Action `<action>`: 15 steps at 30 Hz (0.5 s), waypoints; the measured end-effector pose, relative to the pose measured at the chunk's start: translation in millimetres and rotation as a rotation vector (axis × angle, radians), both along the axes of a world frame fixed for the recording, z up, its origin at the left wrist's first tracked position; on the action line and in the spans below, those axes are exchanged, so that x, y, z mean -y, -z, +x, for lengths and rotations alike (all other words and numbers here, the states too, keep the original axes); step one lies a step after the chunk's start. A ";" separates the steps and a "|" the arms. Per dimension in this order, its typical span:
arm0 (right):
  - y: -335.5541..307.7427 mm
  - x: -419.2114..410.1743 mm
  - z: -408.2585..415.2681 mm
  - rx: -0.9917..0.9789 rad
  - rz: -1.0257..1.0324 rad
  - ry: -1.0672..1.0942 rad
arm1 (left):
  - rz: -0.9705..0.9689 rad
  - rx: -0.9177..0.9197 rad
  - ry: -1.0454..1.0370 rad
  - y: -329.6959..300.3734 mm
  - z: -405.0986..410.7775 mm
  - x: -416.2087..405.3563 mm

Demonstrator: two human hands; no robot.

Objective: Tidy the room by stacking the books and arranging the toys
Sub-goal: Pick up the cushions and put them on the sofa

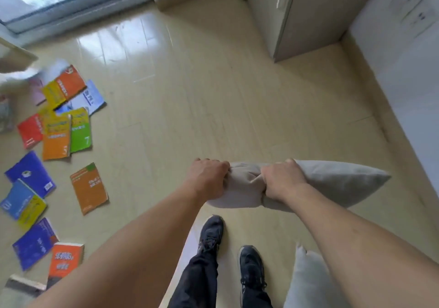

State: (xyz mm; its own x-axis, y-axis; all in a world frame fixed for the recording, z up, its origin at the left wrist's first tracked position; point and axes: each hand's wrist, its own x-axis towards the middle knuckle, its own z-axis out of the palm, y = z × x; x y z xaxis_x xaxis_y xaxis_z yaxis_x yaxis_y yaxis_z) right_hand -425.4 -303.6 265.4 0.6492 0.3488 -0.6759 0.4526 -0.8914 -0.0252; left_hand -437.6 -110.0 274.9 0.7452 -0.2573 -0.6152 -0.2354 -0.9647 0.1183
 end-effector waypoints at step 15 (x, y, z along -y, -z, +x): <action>-362.1 -222.4 -155.5 0.125 0.183 -0.511 | 0.191 0.226 -0.471 -378.6 -251.8 -195.6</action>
State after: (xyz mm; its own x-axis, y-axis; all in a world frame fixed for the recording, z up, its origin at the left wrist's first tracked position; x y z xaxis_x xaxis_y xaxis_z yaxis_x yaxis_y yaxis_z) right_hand -580.9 -81.1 627.5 0.4377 0.7449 -0.5035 0.8358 -0.5435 -0.0776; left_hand -689.4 85.6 653.5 0.8718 0.2357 -0.4293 0.2271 -0.9712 -0.0720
